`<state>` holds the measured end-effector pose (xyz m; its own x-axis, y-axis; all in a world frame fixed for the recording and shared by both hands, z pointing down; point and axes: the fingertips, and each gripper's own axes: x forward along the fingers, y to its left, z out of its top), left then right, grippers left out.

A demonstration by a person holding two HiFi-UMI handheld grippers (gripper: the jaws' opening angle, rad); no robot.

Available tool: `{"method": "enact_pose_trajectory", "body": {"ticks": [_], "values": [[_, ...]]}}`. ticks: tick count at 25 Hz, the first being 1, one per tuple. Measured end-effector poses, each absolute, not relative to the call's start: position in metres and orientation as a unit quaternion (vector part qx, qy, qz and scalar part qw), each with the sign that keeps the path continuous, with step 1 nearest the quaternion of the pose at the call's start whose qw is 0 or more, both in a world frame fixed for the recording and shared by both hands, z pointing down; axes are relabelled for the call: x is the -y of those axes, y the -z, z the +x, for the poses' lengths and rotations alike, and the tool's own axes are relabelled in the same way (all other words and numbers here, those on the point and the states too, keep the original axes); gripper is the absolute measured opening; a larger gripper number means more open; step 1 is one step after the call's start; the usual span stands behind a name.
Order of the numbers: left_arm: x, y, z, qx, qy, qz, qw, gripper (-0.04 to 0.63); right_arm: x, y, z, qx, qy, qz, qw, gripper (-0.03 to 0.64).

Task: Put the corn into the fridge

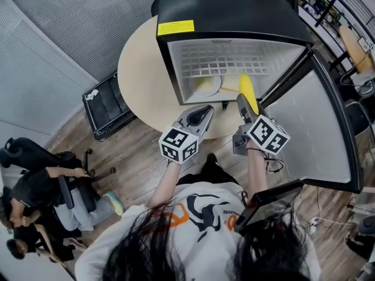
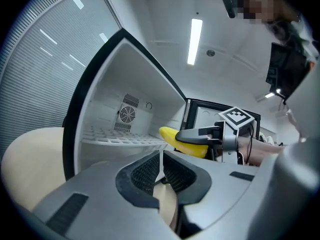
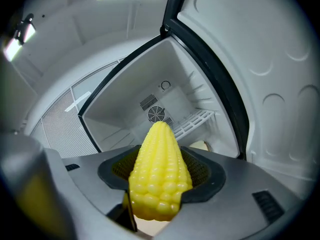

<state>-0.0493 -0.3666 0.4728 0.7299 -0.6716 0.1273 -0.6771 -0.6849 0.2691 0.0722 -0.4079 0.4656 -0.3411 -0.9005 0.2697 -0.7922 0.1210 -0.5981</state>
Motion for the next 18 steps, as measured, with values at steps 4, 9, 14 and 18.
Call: {"method": "enact_pose_trajectory", "body": {"ticks": [4, 9, 14, 18], "values": [[0.389, -0.472, -0.034, 0.367, -0.011, 0.918, 0.152, 0.020, 0.444, -0.457, 0.090, -0.745, 0.322, -0.580, 0.073, 0.254], [0.413, -0.472, -0.018, 0.367, -0.016, 0.918, 0.150, 0.020, 0.485, -0.460, 0.103, -0.746, 0.311, -0.585, 0.061, 0.253], [0.430, -0.473, -0.013, 0.371, -0.030, 0.916, 0.147, 0.020, 0.524, -0.471, 0.105, -0.753, 0.292, -0.589, 0.029, 0.253], [0.438, -0.479, -0.014, 0.379, -0.038, 0.912, 0.152, 0.020, 0.551, -0.483, 0.113, -0.746, 0.265, -0.611, -0.008, 0.253]]}}
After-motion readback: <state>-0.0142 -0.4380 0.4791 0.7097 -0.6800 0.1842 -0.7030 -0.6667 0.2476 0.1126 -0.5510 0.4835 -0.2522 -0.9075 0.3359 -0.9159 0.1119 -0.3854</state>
